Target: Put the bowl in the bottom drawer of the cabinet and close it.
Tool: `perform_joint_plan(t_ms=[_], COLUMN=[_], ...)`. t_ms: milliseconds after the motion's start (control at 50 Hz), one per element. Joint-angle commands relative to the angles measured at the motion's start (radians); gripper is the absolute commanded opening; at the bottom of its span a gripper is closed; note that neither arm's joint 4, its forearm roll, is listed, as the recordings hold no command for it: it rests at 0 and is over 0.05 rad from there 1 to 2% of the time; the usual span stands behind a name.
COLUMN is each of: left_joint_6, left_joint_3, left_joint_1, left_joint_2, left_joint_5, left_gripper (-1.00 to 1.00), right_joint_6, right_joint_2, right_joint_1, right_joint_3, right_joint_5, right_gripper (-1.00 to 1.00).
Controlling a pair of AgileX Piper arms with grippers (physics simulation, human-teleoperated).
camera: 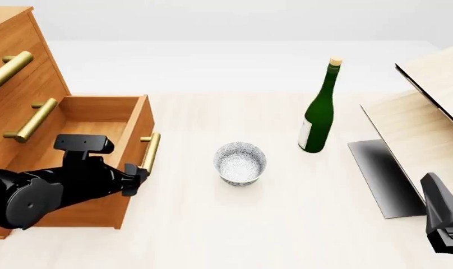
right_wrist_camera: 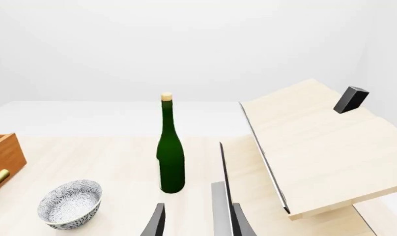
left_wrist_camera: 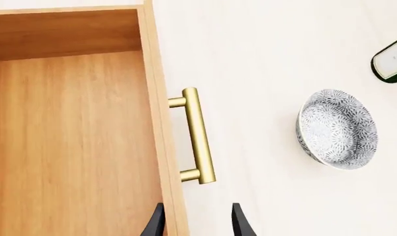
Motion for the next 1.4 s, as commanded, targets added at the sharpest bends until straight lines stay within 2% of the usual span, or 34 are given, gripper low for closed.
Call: perform_joint_plan(t_ms=[20, 800, 1400], left_joint_6=[0.005, 0.001, 0.052], left_joint_3=[-0.022, -0.047, -0.024], left_joint_1=[-0.028, -0.102, -0.062], left_joint_2=[-0.007, 0.01, -0.19], left_joint_5=[-0.001, -0.023, 0.08], left_gripper=[1.0, 1.0, 1.0], right_joint_6=[0.0, 0.0, 0.0], right_joint_2=[0.0, 0.0, 0.0], right_joint_1=[0.0, 0.0, 0.0], right_joint_3=[0.0, 0.0, 0.0], right_joint_5=[0.0, 0.0, 0.0], right_gripper=[1.0, 1.0, 1.0])
